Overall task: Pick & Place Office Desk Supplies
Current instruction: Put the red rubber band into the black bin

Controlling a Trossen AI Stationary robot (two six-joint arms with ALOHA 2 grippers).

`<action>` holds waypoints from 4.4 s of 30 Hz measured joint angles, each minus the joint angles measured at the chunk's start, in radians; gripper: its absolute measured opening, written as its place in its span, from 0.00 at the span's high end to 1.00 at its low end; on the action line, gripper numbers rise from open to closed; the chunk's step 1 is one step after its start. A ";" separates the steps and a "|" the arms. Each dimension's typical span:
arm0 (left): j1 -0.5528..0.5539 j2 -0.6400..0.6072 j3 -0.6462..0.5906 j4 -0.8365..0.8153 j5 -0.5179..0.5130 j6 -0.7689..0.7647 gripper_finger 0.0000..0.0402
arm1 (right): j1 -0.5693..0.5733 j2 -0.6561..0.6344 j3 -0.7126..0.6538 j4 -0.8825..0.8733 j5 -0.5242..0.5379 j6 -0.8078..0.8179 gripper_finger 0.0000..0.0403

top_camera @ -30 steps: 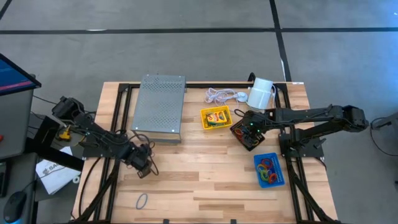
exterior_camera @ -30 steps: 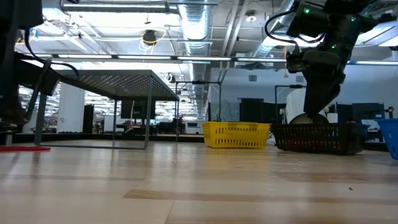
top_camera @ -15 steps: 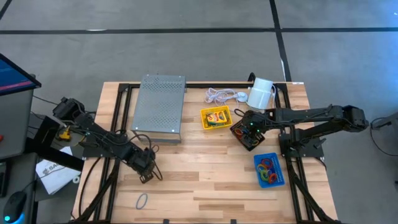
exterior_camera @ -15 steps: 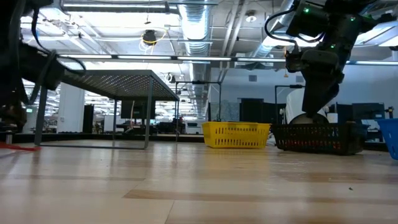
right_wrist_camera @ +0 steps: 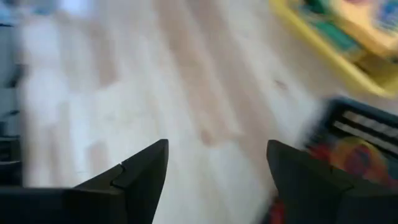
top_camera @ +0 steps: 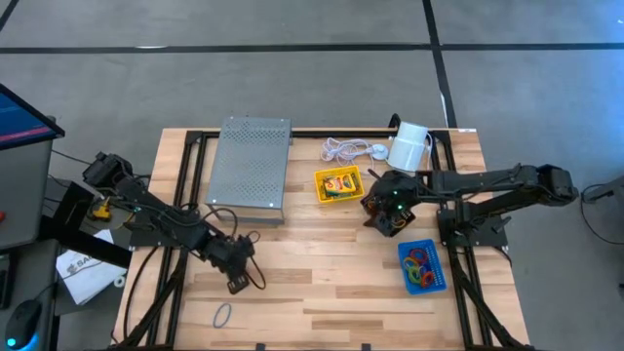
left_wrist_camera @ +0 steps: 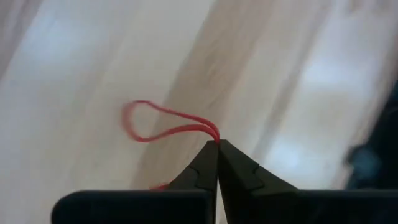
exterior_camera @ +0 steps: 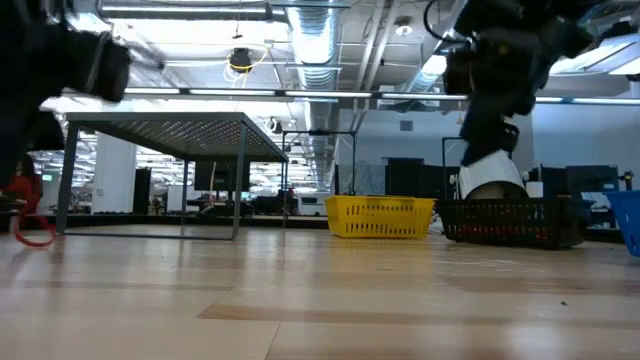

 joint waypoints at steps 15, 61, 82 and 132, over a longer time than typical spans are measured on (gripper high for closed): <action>0.027 -0.001 0.043 0.439 -0.176 0.258 1.00 | 0.099 0.000 0.000 0.471 -0.109 -0.049 0.33; 0.490 -0.002 0.141 0.786 0.325 0.666 1.00 | 0.311 0.400 0.465 0.432 0.335 -0.499 0.33; 0.491 -0.002 0.140 0.786 0.324 0.663 1.00 | 0.305 0.400 0.473 0.431 0.290 -0.478 0.99; -0.139 0.103 0.139 0.123 0.341 -0.163 0.88 | 0.003 -0.011 0.606 -0.793 0.390 -0.125 1.00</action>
